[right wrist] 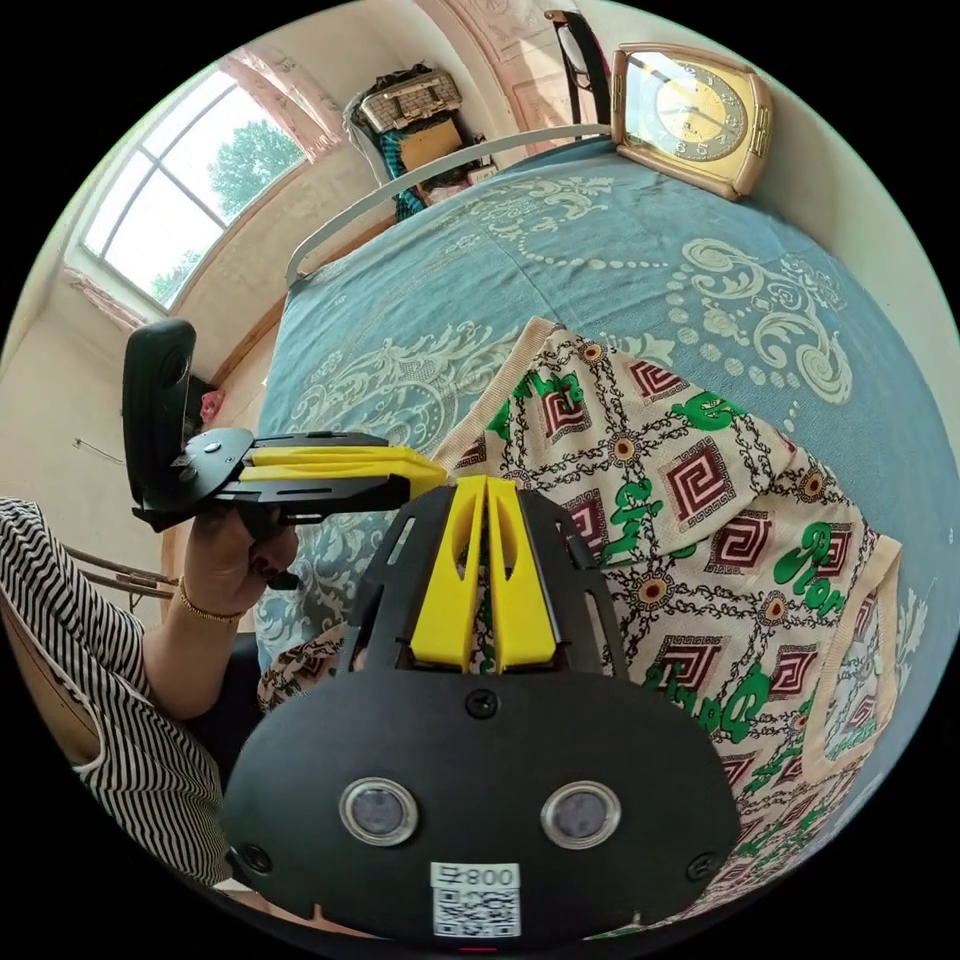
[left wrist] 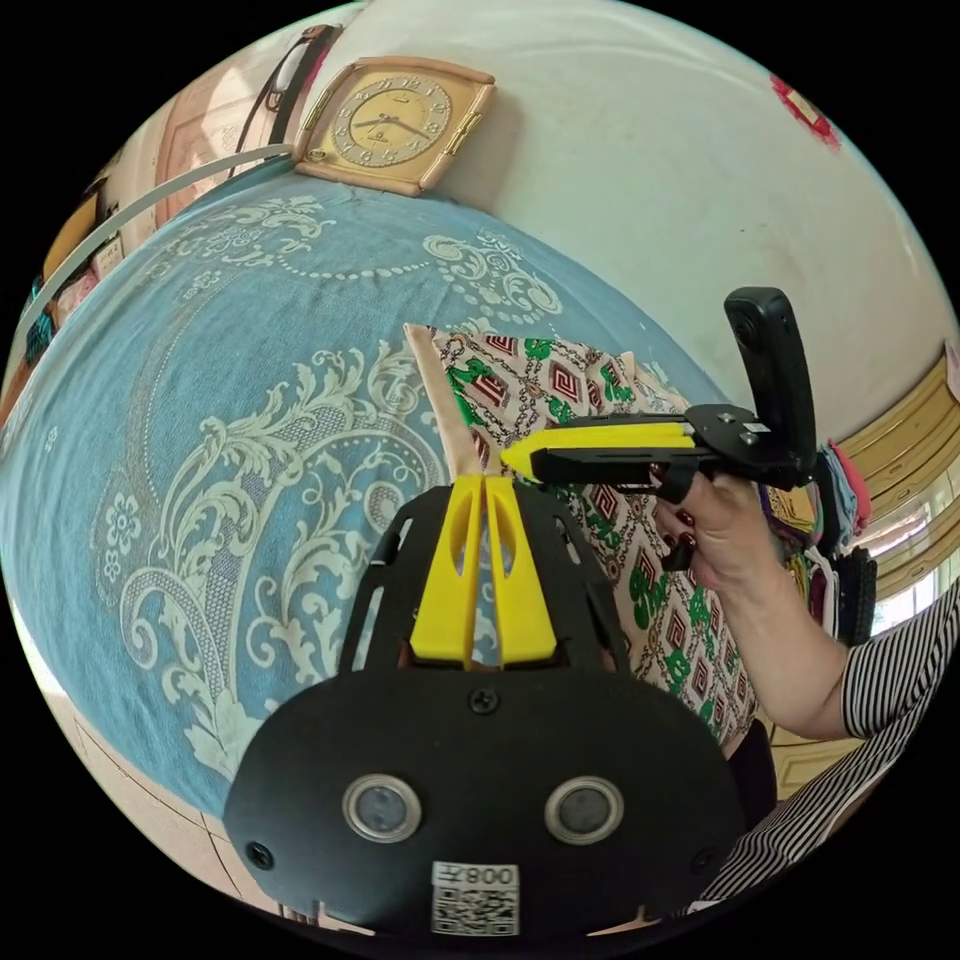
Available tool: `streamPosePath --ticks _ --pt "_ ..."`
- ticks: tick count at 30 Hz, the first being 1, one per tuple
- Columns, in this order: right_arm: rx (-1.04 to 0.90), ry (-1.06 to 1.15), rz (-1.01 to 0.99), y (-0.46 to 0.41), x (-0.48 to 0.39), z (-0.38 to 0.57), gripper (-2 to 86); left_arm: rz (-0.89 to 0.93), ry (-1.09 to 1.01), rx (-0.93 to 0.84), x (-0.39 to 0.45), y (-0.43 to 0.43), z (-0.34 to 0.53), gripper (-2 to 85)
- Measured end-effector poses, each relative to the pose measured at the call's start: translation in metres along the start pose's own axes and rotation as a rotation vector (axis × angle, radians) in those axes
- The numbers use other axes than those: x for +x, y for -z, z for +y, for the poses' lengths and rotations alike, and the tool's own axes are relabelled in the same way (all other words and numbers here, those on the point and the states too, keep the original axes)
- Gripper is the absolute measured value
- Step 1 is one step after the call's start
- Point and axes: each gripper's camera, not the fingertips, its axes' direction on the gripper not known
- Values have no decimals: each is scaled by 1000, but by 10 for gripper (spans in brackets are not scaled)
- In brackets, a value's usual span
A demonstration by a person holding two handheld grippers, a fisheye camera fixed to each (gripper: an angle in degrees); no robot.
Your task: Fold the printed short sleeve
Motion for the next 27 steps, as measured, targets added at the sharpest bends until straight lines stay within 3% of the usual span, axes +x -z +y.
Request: streamPosePath --ticks 5,7,10,15,18,20,23,27 --pt "82 -21 38 22 4 50 1 44 -30 110 39 13 -16 1" --pt "107 -61 38 33 11 84 1 53 -54 69 57 5 -26 1" --pt "114 -162 62 49 26 156 1 -17 -86 -65 88 -17 -43 1" --pt "101 -424 88 76 58 302 1 -95 -115 10 142 -10 -64 1" --pt "172 -566 100 99 72 380 1 -159 -166 -62 176 -26 -80 2" --pt "229 -637 99 114 81 424 2 -210 -177 59 203 -11 -84 3" --pt "347 -737 155 143 93 498 3 -58 -251 224 252 9 -92 5" --pt "478 -886 355 177 99 599 13 285 -398 116 344 -31 -127 13"
